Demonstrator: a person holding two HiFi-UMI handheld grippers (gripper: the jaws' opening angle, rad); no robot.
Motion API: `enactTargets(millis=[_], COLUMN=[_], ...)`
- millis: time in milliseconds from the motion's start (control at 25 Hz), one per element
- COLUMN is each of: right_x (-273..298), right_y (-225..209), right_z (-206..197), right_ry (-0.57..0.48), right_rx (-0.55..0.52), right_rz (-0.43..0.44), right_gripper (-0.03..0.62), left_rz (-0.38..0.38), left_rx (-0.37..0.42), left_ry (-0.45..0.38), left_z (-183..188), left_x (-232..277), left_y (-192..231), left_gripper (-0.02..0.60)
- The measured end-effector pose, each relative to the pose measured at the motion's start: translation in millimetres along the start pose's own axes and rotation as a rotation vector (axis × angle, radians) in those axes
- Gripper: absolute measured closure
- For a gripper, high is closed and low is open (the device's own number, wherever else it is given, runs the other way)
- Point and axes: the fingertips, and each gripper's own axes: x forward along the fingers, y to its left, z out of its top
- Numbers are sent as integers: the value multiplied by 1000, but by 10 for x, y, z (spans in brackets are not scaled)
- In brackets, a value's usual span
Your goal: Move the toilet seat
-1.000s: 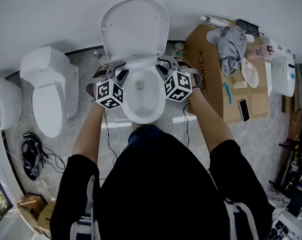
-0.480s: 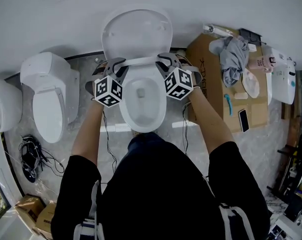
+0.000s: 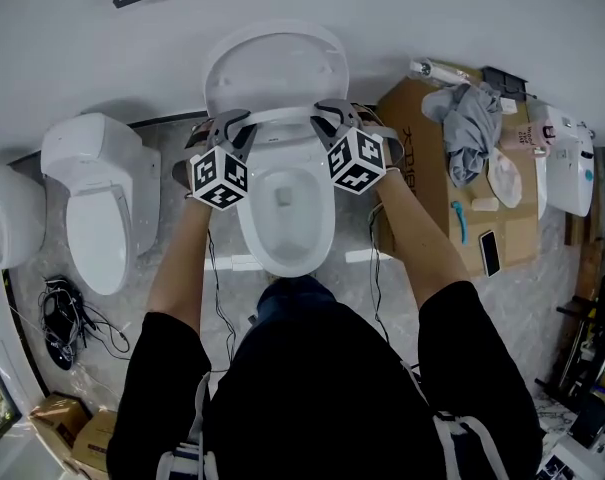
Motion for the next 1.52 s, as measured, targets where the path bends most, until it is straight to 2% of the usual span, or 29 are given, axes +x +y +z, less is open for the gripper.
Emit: enactTargets(millis=[160, 280, 400, 760, 1240, 1520], right_x=[85, 133, 176, 393, 639, 610], right_y=[-109, -156, -206, -450, -677, -654], right_z=[2, 0, -2, -6, -4, -4], right_ry=[3, 2, 5, 20, 74, 63], right_rx=[3, 7, 19, 45, 51, 68], right_rz=[3, 1, -5, -21, -22, -45], right_gripper=[503, 505, 505, 508, 513, 510], left_rz=[26, 29, 46, 69, 86, 101], left_rx=[-21, -41, -47, -78, -118, -137], left_ry=[16, 2, -3, 0, 11, 17], left_z=[5, 53, 84, 42, -40, -24], left_x=[116, 182, 191, 179, 157, 107], left_y=[113, 191, 284, 350, 289, 262], left_gripper=[486, 413, 388, 385, 455, 551])
